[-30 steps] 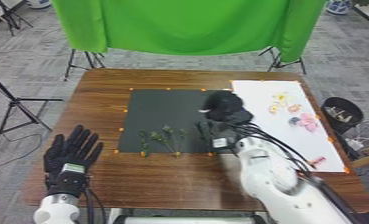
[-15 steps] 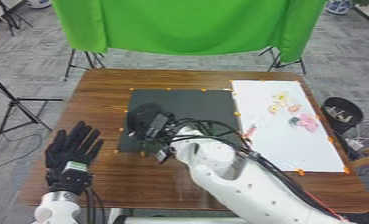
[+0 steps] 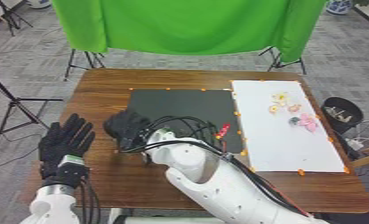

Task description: Arrange flowers

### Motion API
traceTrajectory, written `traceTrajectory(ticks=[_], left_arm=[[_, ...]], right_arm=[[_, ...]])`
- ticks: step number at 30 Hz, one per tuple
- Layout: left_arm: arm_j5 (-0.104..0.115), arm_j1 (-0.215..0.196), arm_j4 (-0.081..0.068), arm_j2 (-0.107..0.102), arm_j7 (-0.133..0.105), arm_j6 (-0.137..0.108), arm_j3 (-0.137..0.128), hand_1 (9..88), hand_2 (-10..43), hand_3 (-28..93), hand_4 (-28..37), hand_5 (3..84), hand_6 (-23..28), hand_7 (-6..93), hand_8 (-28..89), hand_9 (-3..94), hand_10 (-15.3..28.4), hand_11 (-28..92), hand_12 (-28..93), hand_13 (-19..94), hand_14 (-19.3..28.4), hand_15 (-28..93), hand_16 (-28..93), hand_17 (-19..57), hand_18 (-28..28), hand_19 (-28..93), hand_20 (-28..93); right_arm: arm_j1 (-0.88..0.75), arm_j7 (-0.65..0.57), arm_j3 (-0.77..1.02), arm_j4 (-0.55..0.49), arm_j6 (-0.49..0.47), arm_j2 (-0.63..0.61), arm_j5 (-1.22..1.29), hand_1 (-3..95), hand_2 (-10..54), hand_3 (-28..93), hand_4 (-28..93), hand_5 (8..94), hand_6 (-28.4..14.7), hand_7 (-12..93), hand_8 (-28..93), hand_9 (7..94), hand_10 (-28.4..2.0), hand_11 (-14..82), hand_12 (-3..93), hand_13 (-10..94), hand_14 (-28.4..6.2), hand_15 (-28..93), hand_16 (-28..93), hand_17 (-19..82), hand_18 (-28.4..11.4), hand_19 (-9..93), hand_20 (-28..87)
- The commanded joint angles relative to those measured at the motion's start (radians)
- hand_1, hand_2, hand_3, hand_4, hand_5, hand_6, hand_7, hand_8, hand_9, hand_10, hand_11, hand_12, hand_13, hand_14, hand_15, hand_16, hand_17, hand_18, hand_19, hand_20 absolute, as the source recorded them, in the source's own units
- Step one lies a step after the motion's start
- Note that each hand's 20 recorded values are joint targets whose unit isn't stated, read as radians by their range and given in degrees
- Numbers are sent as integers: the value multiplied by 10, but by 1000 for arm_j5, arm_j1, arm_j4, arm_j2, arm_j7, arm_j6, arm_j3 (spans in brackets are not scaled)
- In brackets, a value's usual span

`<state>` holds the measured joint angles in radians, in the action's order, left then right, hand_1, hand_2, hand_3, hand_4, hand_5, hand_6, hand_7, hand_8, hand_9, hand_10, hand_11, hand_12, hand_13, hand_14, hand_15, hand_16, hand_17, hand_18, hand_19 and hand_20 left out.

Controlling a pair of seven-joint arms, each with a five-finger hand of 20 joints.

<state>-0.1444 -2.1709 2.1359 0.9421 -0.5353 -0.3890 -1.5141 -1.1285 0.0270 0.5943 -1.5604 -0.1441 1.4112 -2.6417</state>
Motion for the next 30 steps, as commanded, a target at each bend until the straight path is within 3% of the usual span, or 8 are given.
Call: traceTrajectory(ticks=[1,7,11,16,20,25,30], left_arm=[[14,17,-7,-3,-14,-7,5,258,174,733,-283,440,106,168,-86,354,155,283,108,249,155,389,-98,-47,124,357,68],[14,34,-13,1,-6,-3,16,258,174,733,-283,440,105,169,-87,355,155,284,109,248,156,391,-95,-48,125,359,69],[25,21,-8,1,-19,-3,8,258,174,733,-283,440,105,170,-87,354,155,285,111,246,156,396,-92,-49,125,360,69],[32,14,-5,5,-21,-3,3,258,174,732,-283,439,105,170,-87,352,157,290,116,249,165,427,-89,-54,130,367,72],[34,15,-7,7,-20,-1,6,258,174,732,-283,438,104,171,-88,352,158,293,116,249,166,433,-91,-56,132,371,73],[34,24,-10,6,-10,4,14,257,174,733,-283,438,105,170,-88,350,159,293,116,248,167,436,-92,-56,133,372,73],[29,17,-9,13,4,8,15,258,173,733,-283,437,104,171,-88,350,159,293,117,246,168,437,-92,-58,136,374,74]], right_arm=[[-20,-38,-11,2,-46,10,-45,638,-95,741,-283,661,18,258,-69,783,-91,67,354,690,-54,279,417,298,-177,752,357],[-15,-106,-21,-1,-53,7,-44,632,-95,745,-283,644,15,248,-132,768,-94,71,348,680,-55,289,409,302,-178,747,372],[-12,-81,-18,-14,-89,0,-114,580,-95,758,-283,593,-3,221,-152,658,-118,176,183,633,-71,314,370,290,-190,754,373],[-18,-116,-4,-34,-167,6,-95,542,-95,797,-283,568,-8,204,-147,614,-123,159,160,598,-86,360,312,282,-196,759,371],[-15,-171,-14,-48,-170,-1,-76,505,-95,841,-283,539,-14,190,-141,572,-138,139,154,570,-105,407,239,268,-205,766,372],[1,-274,-41,-39,-107,-5,-67,478,-95,863,-283,504,-32,175,-136,514,-157,113,149,519,-131,439,176,255,-216,763,366],[6,-326,-46,-37,-49,-12,-36,508,-95,857,-282,510,-38,173,-132,515,-166,121,149,513,-140,450,162,259,-228,772,363]])
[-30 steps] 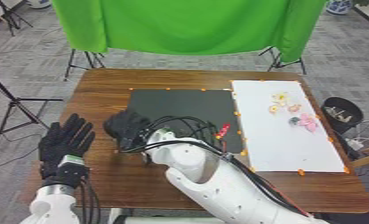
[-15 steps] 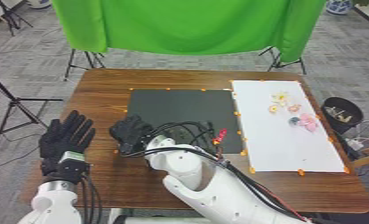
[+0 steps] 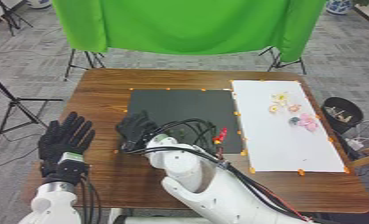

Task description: Arrange flowers

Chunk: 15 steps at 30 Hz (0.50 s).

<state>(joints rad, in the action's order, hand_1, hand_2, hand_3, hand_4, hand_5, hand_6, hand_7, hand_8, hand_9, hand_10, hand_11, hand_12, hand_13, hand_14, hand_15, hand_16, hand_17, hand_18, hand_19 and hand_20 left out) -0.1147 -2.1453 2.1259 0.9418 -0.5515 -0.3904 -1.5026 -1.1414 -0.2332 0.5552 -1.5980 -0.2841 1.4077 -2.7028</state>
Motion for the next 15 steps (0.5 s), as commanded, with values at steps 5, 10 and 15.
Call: traceTrajectory(ticks=[5,10,15], left_arm=[[0,-16,1,16,19,14,-2,257,172,735,-283,437,105,171,-88,349,159,293,117,246,169,438,-90,-59,138,373,76],[-1,-16,1,20,22,13,-4,258,172,733,-283,437,104,172,-88,349,160,294,118,246,169,439,-90,-60,139,373,77],[-6,-24,2,29,23,27,-10,258,172,732,-283,437,104,171,-88,349,160,294,117,247,169,439,-90,-59,140,372,77]], right_arm=[[23,-86,-9,2,126,-14,36,507,-95,859,-282,517,-39,176,-136,520,-164,125,146,518,-141,455,153,261,-230,777,356],[25,-111,-1,-3,130,-19,45,509,-95,856,-283,521,-38,178,-136,527,-167,126,145,521,-141,455,147,262,-230,779,350],[22,-168,57,-29,62,-27,80,502,-95,855,-283,522,-38,178,-138,527,-168,125,144,518,-144,452,144,261,-232,778,344]])
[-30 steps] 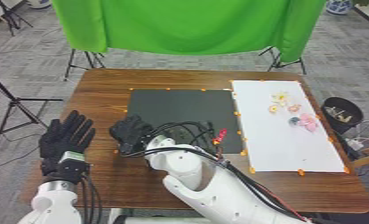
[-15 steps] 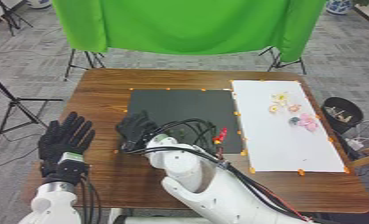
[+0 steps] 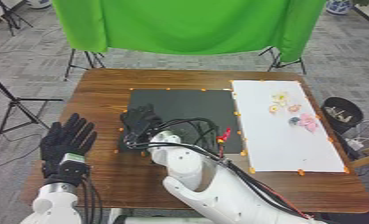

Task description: Arrange flowers

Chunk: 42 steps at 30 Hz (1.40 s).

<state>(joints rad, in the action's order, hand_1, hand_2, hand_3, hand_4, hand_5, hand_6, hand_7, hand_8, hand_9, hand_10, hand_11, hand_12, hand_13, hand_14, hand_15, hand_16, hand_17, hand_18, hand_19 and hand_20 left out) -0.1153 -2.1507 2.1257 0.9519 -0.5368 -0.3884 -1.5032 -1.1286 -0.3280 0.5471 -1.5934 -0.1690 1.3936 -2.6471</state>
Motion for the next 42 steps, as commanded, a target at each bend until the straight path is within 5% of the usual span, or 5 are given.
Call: traceTrajectory(ticks=[1,12,19,33,42], left_arm=[[-8,-13,-1,25,18,29,-10,259,172,732,-283,437,104,171,-88,348,159,294,117,247,169,439,-90,-60,140,372,77],[-45,63,-53,37,63,116,-19,258,172,727,-283,437,95,123,-87,362,147,227,86,262,145,335,-100,-53,134,354,70],[-38,57,-48,27,27,112,-51,257,170,722,-283,432,94,109,-81,355,144,215,84,255,143,322,-94,-54,133,350,69],[-32,57,-35,29,23,116,-13,258,168,721,-283,426,96,123,-74,334,146,216,97,248,147,333,-85,-57,134,350,73],[12,53,-30,42,1,52,-7,258,164,727,-283,393,104,135,-76,322,148,235,108,246,151,349,-83,-59,137,356,75]], right_arm=[[11,-99,84,-51,-66,-25,53,493,-95,852,-283,515,-41,174,-138,521,-171,123,143,507,-150,444,141,258,-234,775,341],[-122,-363,400,-296,-62,-352,258,462,-95,840,-283,505,-56,143,-121,499,-186,111,142,455,-164,321,124,228,-229,715,274],[-246,-442,565,-311,-48,-486,289,447,-95,836,-283,478,-69,133,-115,464,-196,100,138,411,-176,274,125,196,-224,663,234],[-374,-487,707,-313,-140,-566,331,517,-95,843,-282,513,-65,125,-121,456,-139,100,86,416,-117,133,95,233,-210,691,208],[-365,-454,698,-196,-161,-550,322,577,-95,851,-282,497,-61,107,-117,432,-114,88,76,396,-100,116,79,245,-184,663,195]])
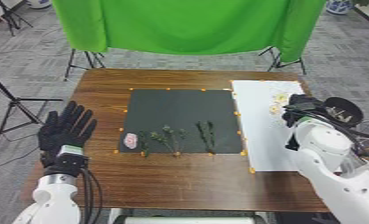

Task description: Arrange flowers

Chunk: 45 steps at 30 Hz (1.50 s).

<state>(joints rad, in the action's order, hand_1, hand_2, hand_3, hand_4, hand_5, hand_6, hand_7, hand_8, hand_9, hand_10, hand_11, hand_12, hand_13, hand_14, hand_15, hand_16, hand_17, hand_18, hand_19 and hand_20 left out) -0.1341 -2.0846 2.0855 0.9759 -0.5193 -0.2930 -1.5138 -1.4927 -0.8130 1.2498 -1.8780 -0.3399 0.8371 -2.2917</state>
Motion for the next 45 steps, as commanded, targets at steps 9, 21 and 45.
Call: traceTrajectory(ticks=[9,21,45], left_arm=[[51,-11,18,13,-34,-76,13,265,159,733,-283,358,101,152,-83,301,148,260,114,226,155,375,-80,-60,138,365,75],[63,-24,20,20,-25,-63,13,263,161,733,-283,383,101,162,-87,310,150,270,114,236,165,416,-79,-65,145,375,79],[56,-56,29,14,-25,-56,0,260,163,733,-283,388,102,162,-86,314,152,270,115,241,169,427,-86,-64,146,377,80]], right_arm=[[-46,42,7,85,5,24,-11,597,-95,820,-283,542,-29,134,-121,563,-109,111,107,493,-99,165,99,265,-182,709,238],[-80,62,-8,65,128,10,-46,620,-89,677,-283,776,10,192,8,872,-104,59,326,649,-83,176,278,271,-182,720,303],[276,218,-382,-34,350,164,-64,595,-95,738,-283,802,1,206,13,890,-111,71,319,684,-84,190,302,278,-199,698,299]])
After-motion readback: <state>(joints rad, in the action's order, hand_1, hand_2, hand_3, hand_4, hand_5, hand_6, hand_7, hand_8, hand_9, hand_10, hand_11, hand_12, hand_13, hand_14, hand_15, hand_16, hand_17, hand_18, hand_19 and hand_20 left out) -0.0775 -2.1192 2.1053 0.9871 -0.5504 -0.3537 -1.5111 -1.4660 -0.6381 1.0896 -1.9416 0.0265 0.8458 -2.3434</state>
